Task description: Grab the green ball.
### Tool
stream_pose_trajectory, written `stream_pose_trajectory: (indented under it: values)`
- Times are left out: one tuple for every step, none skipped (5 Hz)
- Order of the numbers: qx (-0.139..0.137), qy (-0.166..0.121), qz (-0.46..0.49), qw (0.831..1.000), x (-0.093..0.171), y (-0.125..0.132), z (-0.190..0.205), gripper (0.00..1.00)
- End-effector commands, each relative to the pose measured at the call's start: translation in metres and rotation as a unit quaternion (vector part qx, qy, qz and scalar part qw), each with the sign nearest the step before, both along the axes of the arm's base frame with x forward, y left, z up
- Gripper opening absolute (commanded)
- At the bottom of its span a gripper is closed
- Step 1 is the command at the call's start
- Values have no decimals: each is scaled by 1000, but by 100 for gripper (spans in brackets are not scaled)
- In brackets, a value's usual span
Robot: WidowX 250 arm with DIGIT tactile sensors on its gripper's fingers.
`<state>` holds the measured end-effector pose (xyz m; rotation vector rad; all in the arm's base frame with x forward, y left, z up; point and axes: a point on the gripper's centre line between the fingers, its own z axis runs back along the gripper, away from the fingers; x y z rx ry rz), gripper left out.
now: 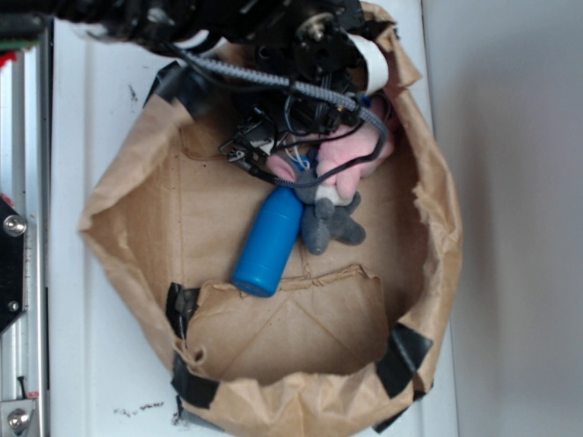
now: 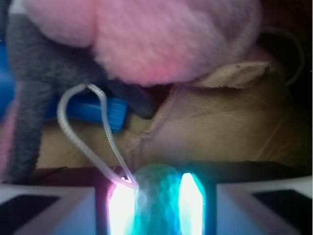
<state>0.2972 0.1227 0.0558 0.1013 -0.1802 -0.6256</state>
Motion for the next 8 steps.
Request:
stream_pose_trajectory:
  values:
    - [-43,-26,186,981,-9,-12,76,0]
    - [-21,-4,296,955,-4,-39,77,0]
    - [-20,27,402,915,-1,-51,82,0]
    - [-50,6,395,917,-11,-52,105,0]
    - [-70,-12,383,921,-17,-47,128,0]
    - [-90,-20,376,922,-21,-39,145,0]
    - [-100,-18,378,920,-23,-35,147,0]
    - [-86,-25,378,921,-23,-43,140,0]
